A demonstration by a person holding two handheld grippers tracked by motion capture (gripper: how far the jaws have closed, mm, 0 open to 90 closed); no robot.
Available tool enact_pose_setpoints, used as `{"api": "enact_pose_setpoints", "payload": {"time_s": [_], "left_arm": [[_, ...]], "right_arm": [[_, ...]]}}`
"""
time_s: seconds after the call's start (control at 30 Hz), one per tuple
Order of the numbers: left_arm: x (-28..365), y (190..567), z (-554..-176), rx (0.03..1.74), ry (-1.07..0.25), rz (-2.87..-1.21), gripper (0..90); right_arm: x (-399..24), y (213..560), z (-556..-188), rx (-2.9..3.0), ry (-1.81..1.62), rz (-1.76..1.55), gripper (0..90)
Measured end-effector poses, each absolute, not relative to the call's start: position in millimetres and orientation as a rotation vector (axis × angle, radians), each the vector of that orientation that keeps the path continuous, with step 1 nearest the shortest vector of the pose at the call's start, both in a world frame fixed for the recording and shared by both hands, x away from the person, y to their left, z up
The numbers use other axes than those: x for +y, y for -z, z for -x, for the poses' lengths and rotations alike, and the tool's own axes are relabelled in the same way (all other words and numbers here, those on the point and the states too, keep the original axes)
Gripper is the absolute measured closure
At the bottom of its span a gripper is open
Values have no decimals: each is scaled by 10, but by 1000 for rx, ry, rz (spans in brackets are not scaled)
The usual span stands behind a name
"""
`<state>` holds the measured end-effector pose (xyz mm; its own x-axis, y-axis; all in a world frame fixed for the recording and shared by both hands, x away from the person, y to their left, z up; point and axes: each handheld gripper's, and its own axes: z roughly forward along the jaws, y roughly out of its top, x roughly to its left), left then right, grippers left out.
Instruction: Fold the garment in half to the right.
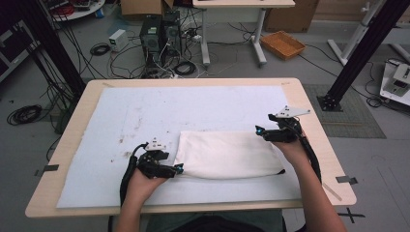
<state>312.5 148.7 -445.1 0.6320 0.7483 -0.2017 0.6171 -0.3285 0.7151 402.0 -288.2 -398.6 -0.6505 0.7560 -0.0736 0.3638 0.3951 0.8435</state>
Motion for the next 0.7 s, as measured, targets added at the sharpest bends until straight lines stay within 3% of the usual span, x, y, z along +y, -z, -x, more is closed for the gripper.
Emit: {"api": "enact_pose_setpoints", "payload": {"time_s": [0.17,0.47,0.7], "left_arm": [[1463,4465,-3021,1057,-252,-2058,260],[1432,4448,-2884,1027,-291,-2098,424],[1352,4454,-2832,960,-265,-2111,607]], "right_arm": [[-2793,4045,-4099,2232,-1158,-964,271],[-2673,3979,-4150,2237,-1166,-924,273],[-2529,3903,-4161,2249,-1175,-881,274]]}}
